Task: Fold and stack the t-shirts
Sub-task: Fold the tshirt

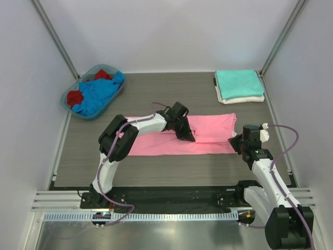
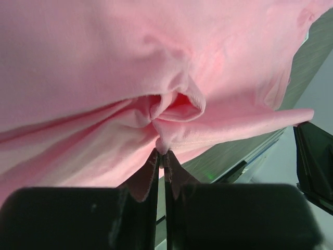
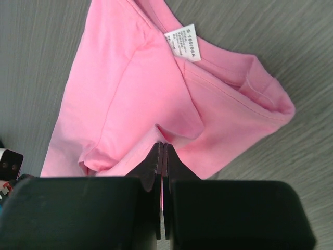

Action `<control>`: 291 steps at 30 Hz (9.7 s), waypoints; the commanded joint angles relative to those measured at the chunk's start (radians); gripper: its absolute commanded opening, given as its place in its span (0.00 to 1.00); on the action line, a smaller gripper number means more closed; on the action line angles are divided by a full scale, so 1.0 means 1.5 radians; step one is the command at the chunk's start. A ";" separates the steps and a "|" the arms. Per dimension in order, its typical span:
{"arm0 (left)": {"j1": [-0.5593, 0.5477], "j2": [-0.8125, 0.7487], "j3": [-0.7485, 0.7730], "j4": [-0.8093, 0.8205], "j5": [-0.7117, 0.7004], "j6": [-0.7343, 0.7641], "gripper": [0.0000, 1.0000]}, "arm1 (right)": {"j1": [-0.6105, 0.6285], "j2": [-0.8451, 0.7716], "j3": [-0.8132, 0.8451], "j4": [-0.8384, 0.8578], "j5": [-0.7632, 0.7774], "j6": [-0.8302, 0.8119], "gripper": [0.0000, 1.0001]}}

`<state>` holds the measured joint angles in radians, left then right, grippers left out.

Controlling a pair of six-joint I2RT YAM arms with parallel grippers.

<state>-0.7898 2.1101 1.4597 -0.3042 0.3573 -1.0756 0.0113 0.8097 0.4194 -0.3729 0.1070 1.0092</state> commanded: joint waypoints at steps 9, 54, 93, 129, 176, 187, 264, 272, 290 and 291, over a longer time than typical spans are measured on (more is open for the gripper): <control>0.032 0.018 0.087 0.046 0.043 -0.015 0.17 | 0.001 0.114 0.065 0.134 -0.003 -0.061 0.01; 0.119 -0.326 -0.064 -0.232 -0.004 0.355 0.37 | 0.104 0.250 0.160 0.083 -0.049 -0.029 0.40; 0.138 -0.326 -0.120 -0.199 0.010 0.351 0.36 | 0.191 0.396 0.168 0.190 0.023 0.036 0.34; 0.112 -0.271 -0.162 -0.098 0.064 0.272 0.33 | 0.193 0.394 0.290 0.069 0.006 0.016 0.35; 0.182 -0.339 -0.202 -0.131 0.068 0.304 0.33 | 0.337 0.250 0.013 0.224 0.096 0.245 0.38; 0.182 -0.343 -0.203 -0.125 0.069 0.300 0.33 | 0.338 0.325 0.018 0.287 0.088 0.236 0.39; 0.113 -0.185 -0.087 -0.037 0.140 0.220 0.33 | 0.313 0.456 0.430 -0.082 0.144 -0.160 0.02; 0.061 -0.058 0.023 0.057 0.178 0.158 0.29 | 0.227 0.449 0.358 -0.049 0.077 -0.192 0.01; 0.066 0.082 0.080 0.118 0.101 0.109 0.27 | 0.170 0.387 0.211 0.006 0.098 -0.153 0.02; 0.067 0.082 0.079 0.115 0.097 0.107 0.27 | 0.170 0.380 0.210 0.003 0.100 -0.153 0.04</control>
<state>-0.7021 2.2398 1.5669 -0.1539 0.5404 -0.9035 0.2699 1.4483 0.7391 -0.4034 0.2173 0.7555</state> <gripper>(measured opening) 0.271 0.027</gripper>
